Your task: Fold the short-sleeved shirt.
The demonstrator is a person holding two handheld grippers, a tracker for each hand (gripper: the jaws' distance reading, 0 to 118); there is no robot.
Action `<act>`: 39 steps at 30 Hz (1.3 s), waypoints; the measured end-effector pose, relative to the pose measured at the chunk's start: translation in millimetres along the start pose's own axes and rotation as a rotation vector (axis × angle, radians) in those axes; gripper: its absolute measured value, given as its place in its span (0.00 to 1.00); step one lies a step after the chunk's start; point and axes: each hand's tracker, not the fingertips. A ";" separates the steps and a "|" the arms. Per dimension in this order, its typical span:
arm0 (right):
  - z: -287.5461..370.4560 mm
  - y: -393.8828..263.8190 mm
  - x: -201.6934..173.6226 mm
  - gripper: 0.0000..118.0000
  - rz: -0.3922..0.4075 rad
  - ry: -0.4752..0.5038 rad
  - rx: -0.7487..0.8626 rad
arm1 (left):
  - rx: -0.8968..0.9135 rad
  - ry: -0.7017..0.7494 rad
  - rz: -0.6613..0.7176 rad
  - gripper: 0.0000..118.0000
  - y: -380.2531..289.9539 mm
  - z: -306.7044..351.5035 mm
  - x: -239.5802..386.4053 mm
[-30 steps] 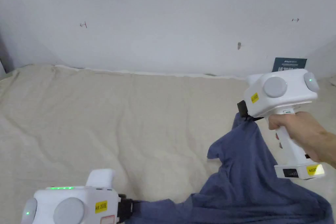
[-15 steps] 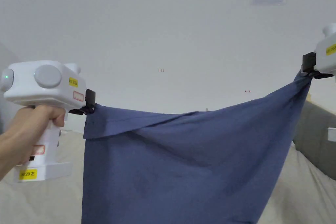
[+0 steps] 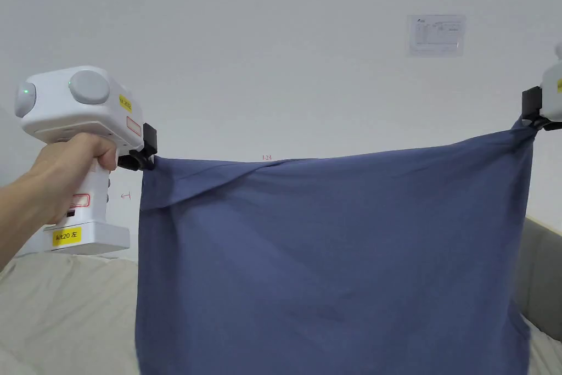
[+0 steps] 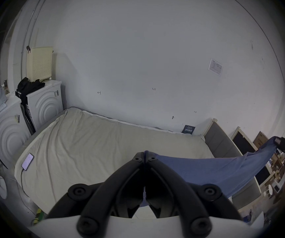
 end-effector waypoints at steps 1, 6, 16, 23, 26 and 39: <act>-1.7 1.6 -2.4 0.00 0.012 -0.013 0.011 | -0.002 0.001 0.002 0.00 3.0 -2.7 1.6; -20.9 14.0 -8.6 0.00 0.038 -0.041 0.023 | -0.006 0.016 0.006 0.00 15.7 -21.6 8.1; -103.5 62.9 -20.5 0.00 0.075 -0.074 0.054 | 0.025 0.048 -0.004 0.00 63.1 -84.6 18.8; -175.2 82.1 -36.6 0.00 0.117 -0.102 0.066 | 0.035 0.083 -0.006 0.00 90.6 -159.2 29.8; -205.6 85.4 -44.5 0.00 0.131 -0.120 0.066 | 0.037 0.090 0.004 0.00 100.1 -191.5 33.0; -325.6 46.2 -81.5 0.00 0.206 -0.165 0.018 | 0.038 0.141 0.003 0.00 67.8 -331.2 25.9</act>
